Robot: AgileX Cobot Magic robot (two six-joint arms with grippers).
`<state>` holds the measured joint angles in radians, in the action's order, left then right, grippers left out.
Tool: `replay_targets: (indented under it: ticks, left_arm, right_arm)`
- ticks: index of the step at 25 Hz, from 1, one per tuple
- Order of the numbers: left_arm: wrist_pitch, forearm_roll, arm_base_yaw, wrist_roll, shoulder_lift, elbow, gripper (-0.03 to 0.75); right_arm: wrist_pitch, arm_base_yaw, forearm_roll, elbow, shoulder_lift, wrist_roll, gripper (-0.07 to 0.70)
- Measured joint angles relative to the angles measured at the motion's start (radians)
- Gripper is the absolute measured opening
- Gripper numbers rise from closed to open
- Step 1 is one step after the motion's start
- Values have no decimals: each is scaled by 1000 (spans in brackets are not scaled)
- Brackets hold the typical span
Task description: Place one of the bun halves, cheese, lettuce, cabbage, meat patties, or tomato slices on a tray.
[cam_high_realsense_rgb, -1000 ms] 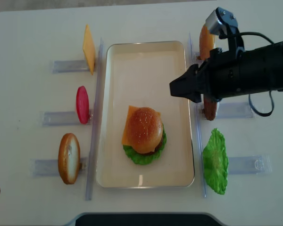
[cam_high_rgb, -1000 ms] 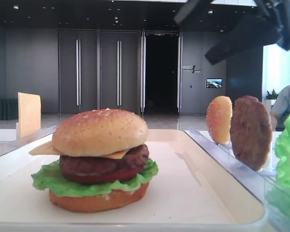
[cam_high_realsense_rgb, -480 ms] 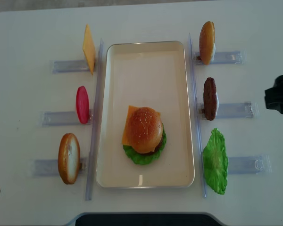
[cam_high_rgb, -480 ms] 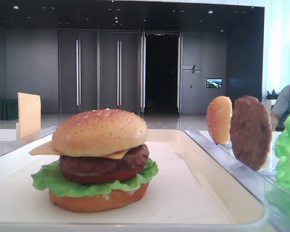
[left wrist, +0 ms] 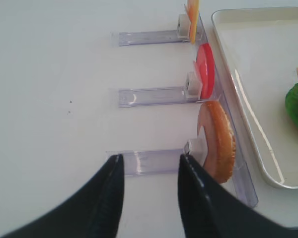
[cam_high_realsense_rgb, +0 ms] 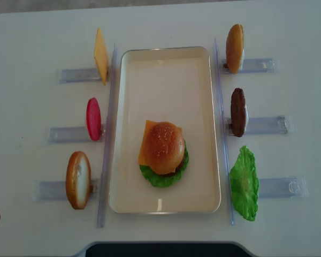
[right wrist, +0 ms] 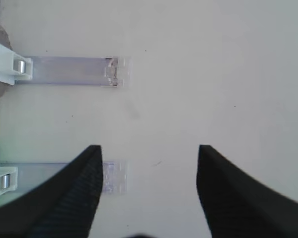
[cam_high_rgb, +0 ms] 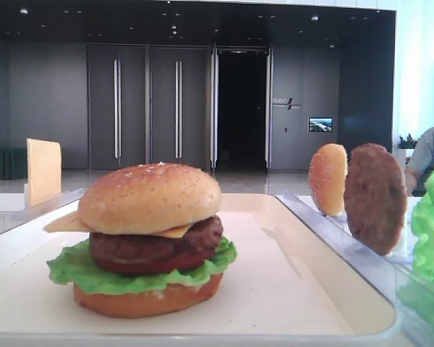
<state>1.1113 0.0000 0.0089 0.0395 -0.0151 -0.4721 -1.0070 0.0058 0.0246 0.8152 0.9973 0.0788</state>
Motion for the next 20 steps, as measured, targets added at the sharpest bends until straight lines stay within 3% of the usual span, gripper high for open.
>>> replay_targets:
  ticks: [12,20]
  left_arm:
    - [0,0,0,0,0,0,282]
    - [0,0,0,0,0,0,282]
  right_arm:
    - [-69,0,-58,-22,-251,-91,389]
    - [-109,0,-58,-222,-545,-181,389]
